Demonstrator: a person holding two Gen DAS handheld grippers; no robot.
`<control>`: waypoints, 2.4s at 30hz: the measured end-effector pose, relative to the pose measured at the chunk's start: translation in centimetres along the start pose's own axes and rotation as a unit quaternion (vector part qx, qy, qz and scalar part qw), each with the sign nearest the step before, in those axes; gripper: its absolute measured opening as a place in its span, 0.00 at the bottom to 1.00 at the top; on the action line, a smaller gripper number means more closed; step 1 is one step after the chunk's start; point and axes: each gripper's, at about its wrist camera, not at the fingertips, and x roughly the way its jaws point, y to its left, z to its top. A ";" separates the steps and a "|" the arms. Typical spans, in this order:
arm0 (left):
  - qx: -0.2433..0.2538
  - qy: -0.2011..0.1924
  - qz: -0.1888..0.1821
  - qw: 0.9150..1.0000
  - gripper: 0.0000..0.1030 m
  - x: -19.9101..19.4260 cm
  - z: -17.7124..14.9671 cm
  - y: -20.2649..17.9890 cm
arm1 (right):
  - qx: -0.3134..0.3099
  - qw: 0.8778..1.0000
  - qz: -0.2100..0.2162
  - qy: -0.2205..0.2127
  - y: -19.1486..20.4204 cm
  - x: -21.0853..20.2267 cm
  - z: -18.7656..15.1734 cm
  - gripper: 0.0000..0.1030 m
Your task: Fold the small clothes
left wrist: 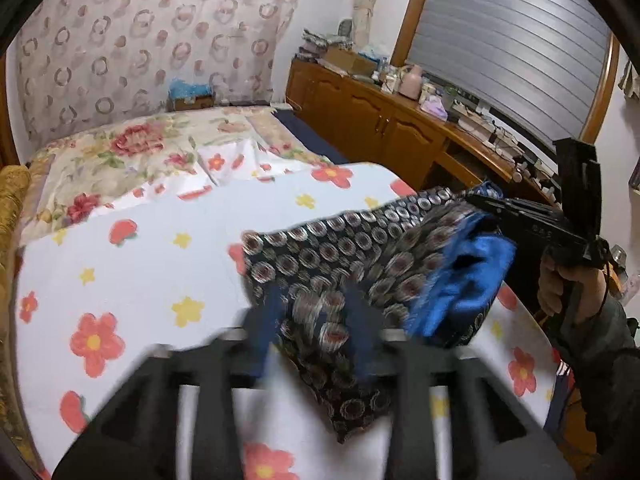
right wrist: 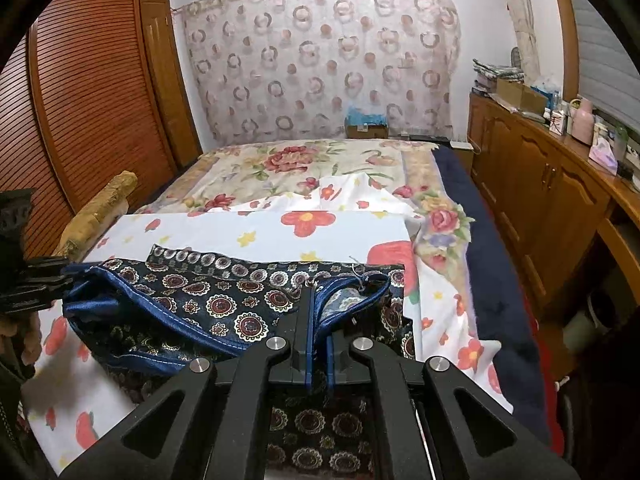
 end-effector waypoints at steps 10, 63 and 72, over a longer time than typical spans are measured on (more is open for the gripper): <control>-0.004 0.012 0.005 1.000 0.72 -1.2 -1.1 2.8 | -0.010 0.999 -0.022 -0.025 -0.3 -1.4 1.8 0.41; -0.025 0.003 -0.043 0.999 0.06 2.4 4.2 4.8 | -0.015 0.999 0.001 0.046 -1.4 3.1 1.4 0.56; -0.043 0.002 0.029 0.999 0.06 0.6 3.1 9.9 | -0.052 0.997 0.038 0.046 2.1 6.8 3.9 0.64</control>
